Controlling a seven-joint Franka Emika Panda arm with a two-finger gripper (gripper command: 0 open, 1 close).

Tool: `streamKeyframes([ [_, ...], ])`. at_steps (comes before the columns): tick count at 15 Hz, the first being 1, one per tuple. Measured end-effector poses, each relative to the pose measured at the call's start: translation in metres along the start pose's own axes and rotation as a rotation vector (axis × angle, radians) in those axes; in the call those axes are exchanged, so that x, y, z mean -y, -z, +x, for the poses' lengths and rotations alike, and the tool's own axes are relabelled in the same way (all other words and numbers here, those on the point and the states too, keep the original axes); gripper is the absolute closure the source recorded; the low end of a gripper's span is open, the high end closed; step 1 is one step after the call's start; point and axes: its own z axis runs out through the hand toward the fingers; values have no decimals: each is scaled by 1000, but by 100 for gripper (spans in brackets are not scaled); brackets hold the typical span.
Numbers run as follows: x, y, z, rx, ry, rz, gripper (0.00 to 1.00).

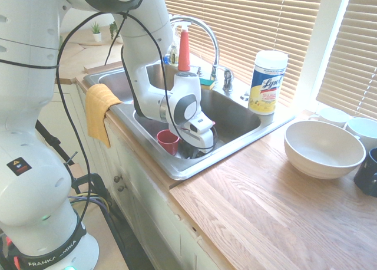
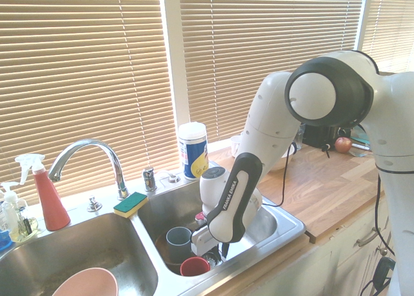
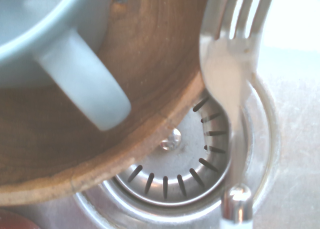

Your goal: Put the fork into the sink

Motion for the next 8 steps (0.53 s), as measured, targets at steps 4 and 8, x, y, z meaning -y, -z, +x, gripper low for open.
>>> streamKeyframes([
  [4,5,27,9,-22,-3,35,0],
  [8,2,112,25,-58,22,55,0],
])
